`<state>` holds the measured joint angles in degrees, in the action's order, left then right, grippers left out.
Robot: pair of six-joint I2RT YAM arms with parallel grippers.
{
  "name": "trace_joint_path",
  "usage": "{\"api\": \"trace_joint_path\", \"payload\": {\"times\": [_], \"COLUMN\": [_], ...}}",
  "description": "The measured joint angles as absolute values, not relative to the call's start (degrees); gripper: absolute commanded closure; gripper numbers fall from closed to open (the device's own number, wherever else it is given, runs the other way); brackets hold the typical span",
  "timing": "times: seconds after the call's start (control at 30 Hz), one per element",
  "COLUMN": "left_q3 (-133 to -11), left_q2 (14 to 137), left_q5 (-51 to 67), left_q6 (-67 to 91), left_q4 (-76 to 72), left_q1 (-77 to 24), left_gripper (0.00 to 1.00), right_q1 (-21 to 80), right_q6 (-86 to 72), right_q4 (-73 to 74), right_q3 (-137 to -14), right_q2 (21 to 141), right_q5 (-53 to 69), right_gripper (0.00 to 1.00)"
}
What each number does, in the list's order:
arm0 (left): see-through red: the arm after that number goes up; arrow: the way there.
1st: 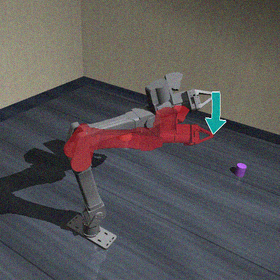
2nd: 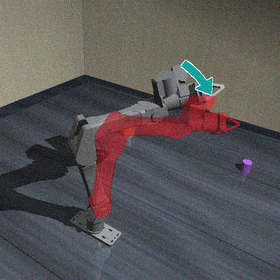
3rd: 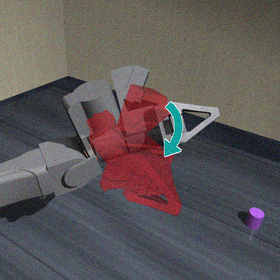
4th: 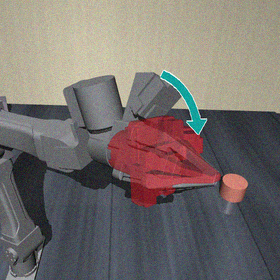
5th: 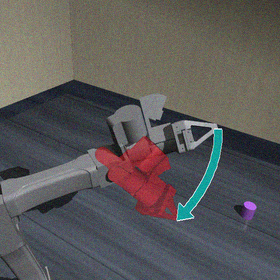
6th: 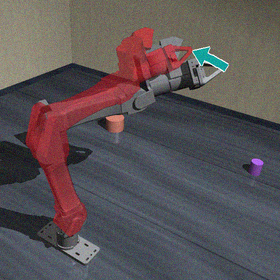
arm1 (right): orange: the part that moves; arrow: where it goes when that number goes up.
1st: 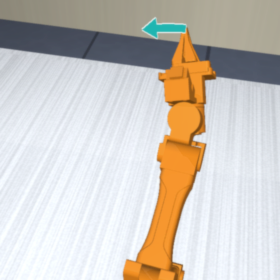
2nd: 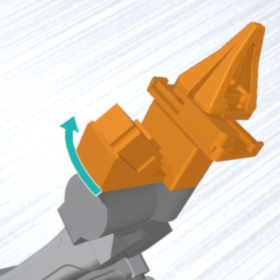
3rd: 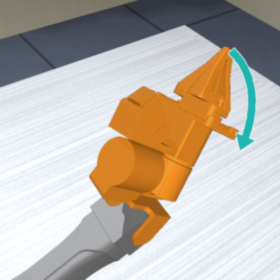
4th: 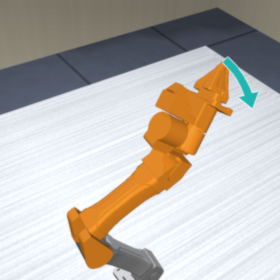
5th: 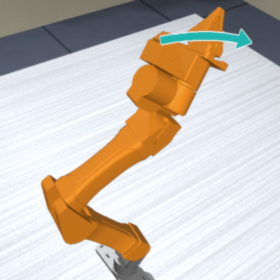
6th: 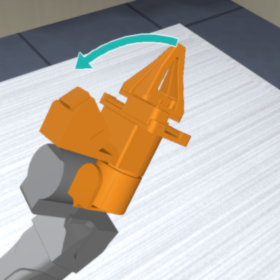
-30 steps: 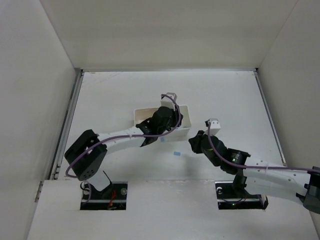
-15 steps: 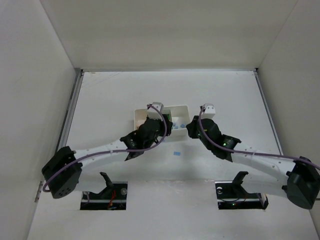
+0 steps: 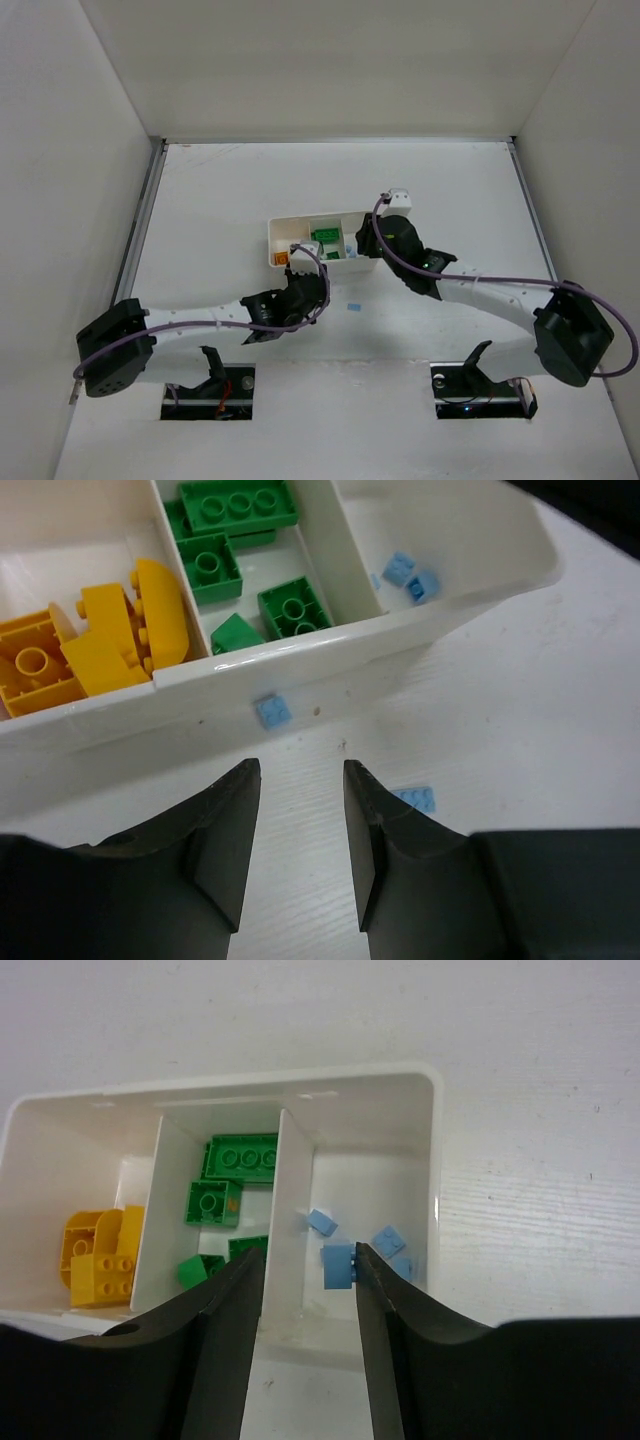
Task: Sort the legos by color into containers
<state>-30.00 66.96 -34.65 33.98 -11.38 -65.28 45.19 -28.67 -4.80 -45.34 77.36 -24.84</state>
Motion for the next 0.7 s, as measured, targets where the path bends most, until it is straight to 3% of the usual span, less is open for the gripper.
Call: {"api": "trace_joint_path", "payload": {"times": [0.4,0.7], "left_q3": [-30.0,-30.0], "left_q2": [80.5,82.3], "left_q5": [-35.5,-35.5], "left_q6": [36.8,37.2], "left_q4": [-14.4,-17.5], "left_q1": [-63.5,-63.3], "left_gripper": [0.64,0.64], "right_q1": [46.5,45.0], "right_q6": [-28.5,-28.4], "right_q4": [-6.7,-7.2], "right_q3": [-42.2,-44.4], "right_q2": [71.8,79.3], "right_q5": [-24.1,-23.1], "right_gripper": [0.53,0.38]}}
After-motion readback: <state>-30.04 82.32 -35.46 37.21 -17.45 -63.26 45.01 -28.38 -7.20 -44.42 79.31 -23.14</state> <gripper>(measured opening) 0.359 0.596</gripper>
